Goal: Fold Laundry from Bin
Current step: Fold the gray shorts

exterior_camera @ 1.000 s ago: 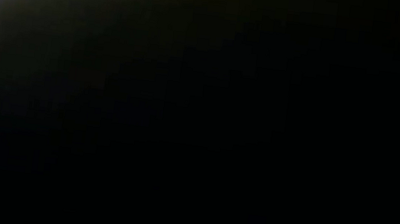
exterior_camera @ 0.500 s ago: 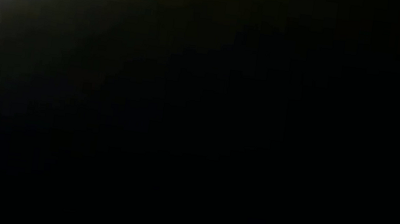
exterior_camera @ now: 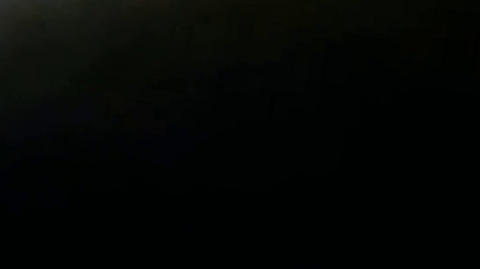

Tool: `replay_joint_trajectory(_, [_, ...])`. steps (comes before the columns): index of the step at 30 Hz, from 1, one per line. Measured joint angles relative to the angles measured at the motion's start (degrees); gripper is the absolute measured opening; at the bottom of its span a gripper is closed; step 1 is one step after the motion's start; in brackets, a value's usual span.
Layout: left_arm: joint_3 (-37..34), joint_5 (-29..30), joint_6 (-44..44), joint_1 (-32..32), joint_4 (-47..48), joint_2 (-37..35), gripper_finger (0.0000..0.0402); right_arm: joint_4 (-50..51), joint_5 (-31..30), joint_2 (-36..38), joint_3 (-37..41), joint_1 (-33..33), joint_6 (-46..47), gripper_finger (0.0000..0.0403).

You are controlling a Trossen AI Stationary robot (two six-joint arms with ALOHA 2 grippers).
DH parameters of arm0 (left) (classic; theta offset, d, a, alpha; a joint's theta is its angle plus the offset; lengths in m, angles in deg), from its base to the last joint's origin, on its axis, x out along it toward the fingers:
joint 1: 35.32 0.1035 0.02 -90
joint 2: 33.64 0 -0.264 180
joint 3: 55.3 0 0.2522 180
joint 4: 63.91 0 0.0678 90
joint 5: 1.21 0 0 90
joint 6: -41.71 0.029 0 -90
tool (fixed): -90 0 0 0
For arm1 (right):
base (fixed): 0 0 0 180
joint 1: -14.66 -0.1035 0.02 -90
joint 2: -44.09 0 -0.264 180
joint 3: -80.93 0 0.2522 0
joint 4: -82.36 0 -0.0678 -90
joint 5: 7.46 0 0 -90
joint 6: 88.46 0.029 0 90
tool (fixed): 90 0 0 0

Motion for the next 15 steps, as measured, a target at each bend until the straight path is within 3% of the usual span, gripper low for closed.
replay_joint_trajectory(4, [0.0,0.19,0.0,2.43,-0.58,2.55,0.008,-0.03,7.04,6.06,8.85,-0.02,13.86,0.0])
replay_joint_trajectory(8, [0.0,3.18,0.02,4.92,-1.23,6.17,0.008,-0.18,16.39,7.67,12.72,0.0,24.78,0.0])
replay_joint_trajectory(11, [0.0,6.86,0.02,6.9,-1.46,9.01,0.008,-0.43,22.75,7.54,14.42,0.0,26.72,0.0])
replay_joint_trajectory(15, [-0.01,9.9,0.18,9.68,-1.64,12.3,0.008,-0.22,24.51,7.24,17.78,0.0,27.2,0.0])
